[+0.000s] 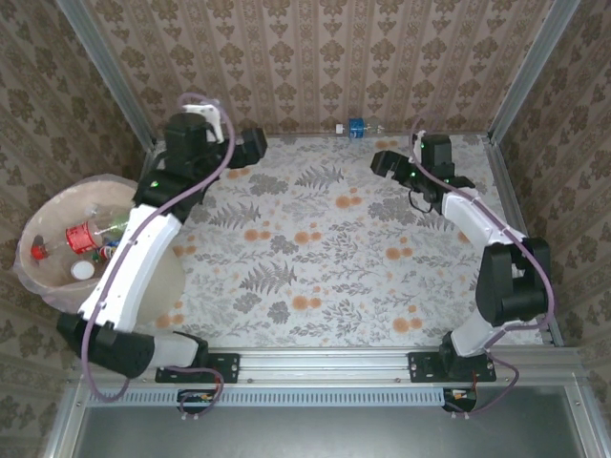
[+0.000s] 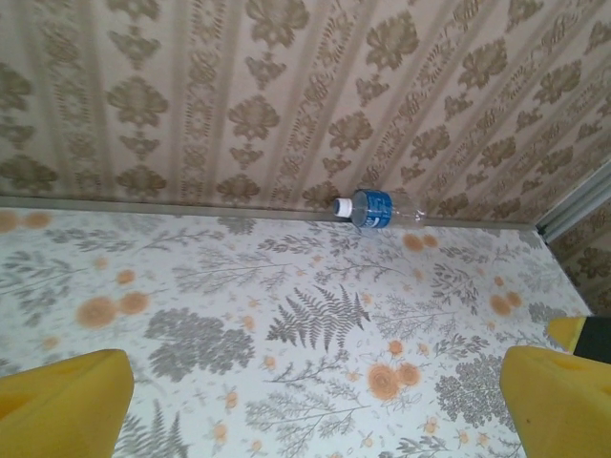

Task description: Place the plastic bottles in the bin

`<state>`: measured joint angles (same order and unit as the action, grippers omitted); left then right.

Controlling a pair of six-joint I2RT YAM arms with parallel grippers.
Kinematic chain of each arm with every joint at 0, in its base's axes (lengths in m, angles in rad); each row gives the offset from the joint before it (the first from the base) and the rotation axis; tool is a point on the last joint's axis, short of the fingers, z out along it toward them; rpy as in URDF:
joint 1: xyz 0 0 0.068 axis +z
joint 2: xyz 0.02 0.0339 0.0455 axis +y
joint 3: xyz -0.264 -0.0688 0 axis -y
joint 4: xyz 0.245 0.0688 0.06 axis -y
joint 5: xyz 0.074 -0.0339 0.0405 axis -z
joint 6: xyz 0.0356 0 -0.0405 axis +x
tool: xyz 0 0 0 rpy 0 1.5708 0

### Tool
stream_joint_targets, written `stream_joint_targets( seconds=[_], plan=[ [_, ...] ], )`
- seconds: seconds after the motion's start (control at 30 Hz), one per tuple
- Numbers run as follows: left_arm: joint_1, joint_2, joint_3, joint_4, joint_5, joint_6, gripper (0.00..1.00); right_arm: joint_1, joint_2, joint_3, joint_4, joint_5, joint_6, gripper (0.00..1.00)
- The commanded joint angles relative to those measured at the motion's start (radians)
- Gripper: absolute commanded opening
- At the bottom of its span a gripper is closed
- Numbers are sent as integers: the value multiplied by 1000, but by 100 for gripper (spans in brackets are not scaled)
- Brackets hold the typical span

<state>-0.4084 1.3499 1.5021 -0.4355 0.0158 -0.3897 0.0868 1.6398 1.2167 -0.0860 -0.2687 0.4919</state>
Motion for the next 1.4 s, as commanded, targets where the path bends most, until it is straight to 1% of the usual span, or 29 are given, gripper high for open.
stream_joint_targets(
  seconds=[0.0, 0.1, 0.23, 0.37, 0.47, 0.63, 0.73, 0.83, 0.87, 0.93, 0.97, 1.0, 1.03, 1.13, 1.17, 1.23, 1.37],
  plan=[
    [-17, 62, -18, 177, 7, -20, 100, -32, 70, 87, -3, -60, 36, 100],
    [-20, 153, -17, 261, 40, -57, 100, -64, 178, 193, -25, -69, 46, 100],
    [-23, 300, 28, 365, 113, -94, 100, -87, 358, 373, -41, -75, 68, 100],
    [-21, 441, 83, 444, 112, -118, 100, -100, 528, 579, -56, -92, 106, 100],
    [-18, 526, 127, 491, 110, -116, 100, -102, 649, 758, -108, -97, 105, 100],
    [-12, 636, 192, 542, 100, -99, 100, -104, 840, 1033, -184, -89, 114, 100],
    [-4, 695, 228, 579, 96, -87, 100, -104, 986, 1253, -240, -95, 118, 100],
    [8, 748, 263, 609, 102, -79, 100, -107, 1166, 1547, -299, -124, 162, 100],
    [9, 764, 272, 623, 108, -71, 100, -109, 1239, 1669, -300, -148, 185, 100],
    [14, 789, 281, 661, 131, -52, 100, -111, 1361, 1844, -245, -193, 234, 100],
    [17, 802, 294, 661, 142, -48, 100, -111, 1407, 1906, -225, -176, 264, 100],
    [21, 815, 311, 647, 150, -47, 100, -111, 1429, 1921, -200, -163, 284, 100],
    [28, 835, 342, 624, 164, -48, 100, -111, 1431, 1900, -160, -159, 301, 100],
    [51, 895, 416, 592, 239, -64, 100, -103, 1386, 1753, -45, -157, 314, 100],
    [59, 916, 435, 595, 264, -77, 100, -96, 1376, 1726, -38, -146, 301, 100],
    [69, 950, 469, 599, 294, -95, 100, -83, 1382, 1727, -40, -144, 271, 100],
    [74, 1033, 569, 549, 288, -103, 100, -63, 1401, 1730, -10, -191, 293, 100]
  ],
)
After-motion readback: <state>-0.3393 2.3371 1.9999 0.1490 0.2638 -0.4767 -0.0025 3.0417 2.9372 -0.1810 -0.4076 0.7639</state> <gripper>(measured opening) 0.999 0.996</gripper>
